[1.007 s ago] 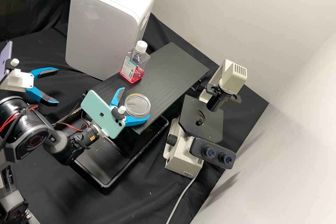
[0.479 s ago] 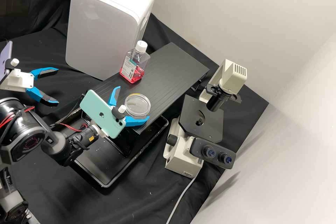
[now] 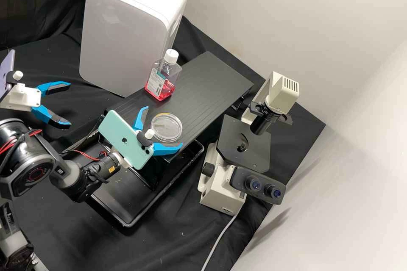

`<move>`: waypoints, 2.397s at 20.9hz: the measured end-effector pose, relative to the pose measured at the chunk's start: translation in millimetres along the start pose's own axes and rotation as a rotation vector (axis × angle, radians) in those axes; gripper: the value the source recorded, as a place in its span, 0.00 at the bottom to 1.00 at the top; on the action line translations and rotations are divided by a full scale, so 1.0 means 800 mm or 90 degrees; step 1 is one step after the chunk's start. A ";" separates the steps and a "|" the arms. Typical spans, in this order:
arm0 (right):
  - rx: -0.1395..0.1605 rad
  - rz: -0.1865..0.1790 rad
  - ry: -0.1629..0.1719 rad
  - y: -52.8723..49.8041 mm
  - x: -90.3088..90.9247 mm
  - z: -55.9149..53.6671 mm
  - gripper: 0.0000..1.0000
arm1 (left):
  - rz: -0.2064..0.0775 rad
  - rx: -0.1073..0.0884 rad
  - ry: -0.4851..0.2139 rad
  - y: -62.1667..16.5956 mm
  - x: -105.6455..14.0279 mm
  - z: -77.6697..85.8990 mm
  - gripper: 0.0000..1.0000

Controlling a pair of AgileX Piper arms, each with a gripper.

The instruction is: Place the lid on the petri dish

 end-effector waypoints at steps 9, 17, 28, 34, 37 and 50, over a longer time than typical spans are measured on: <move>-0.021 0.001 -0.022 0.000 0.009 0.013 0.00 | 0.000 0.000 0.000 0.0000 0.000 0.000 1.00; -0.023 0.003 -0.027 0.000 0.014 0.018 0.00 | 0.000 0.000 0.000 0.0000 0.000 0.000 1.00; -0.023 0.002 -0.028 -0.001 0.015 0.019 0.00 | 0.001 0.000 0.000 0.0004 0.000 0.000 1.00; -0.023 0.003 -0.028 -0.001 0.015 0.020 0.00 | 0.001 0.000 0.000 0.0004 0.000 0.000 1.00; -0.018 0.003 -0.027 -0.001 0.015 0.019 0.00 | 0.001 0.000 0.000 0.0004 0.000 0.000 1.00; -0.014 -0.002 -0.020 -0.007 0.015 0.014 0.00 | 0.001 0.000 0.000 0.0004 0.000 0.000 1.00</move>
